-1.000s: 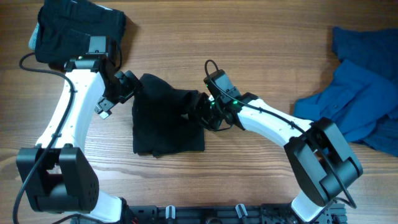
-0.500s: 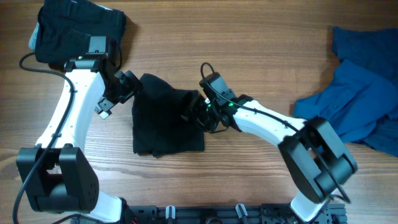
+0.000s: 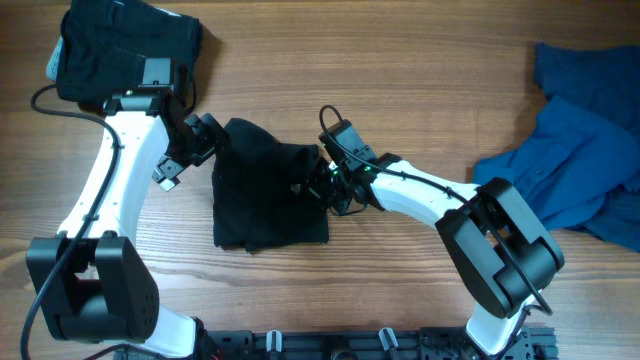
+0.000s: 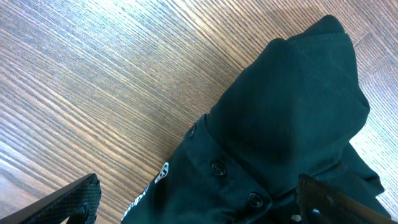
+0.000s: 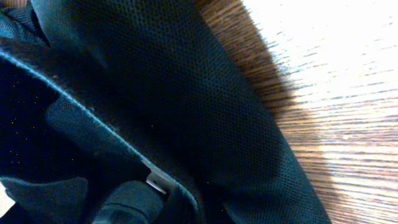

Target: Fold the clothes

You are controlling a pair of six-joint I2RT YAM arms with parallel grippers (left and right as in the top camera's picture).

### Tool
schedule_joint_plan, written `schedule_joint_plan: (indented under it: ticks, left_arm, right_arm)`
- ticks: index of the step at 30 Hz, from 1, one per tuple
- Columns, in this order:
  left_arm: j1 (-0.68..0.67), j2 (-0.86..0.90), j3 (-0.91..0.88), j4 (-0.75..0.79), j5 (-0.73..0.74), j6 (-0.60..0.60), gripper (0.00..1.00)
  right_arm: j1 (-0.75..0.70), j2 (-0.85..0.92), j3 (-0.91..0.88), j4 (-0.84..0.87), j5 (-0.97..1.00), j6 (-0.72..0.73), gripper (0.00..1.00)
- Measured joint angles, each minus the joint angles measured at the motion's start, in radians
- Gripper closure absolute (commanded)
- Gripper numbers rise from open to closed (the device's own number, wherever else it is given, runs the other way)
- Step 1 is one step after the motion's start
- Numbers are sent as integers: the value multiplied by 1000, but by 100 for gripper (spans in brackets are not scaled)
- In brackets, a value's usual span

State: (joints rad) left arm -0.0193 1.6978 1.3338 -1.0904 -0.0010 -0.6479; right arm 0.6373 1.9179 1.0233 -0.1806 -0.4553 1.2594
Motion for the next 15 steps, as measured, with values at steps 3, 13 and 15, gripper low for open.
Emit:
schedule_joint_plan:
  ticks: [3,13,15]
  left_arm:
    - [0,0,0,0,0,0,0]
    - [0,0,0,0,0,0,0]
    - [0,0,0,0,0,0,0]
  right_arm:
    - [0,0,0,-8,0,0,96]
    - [0,-78,0,-130,46,-42,96]
    - [0,-116,0,-156,64,-54,96]
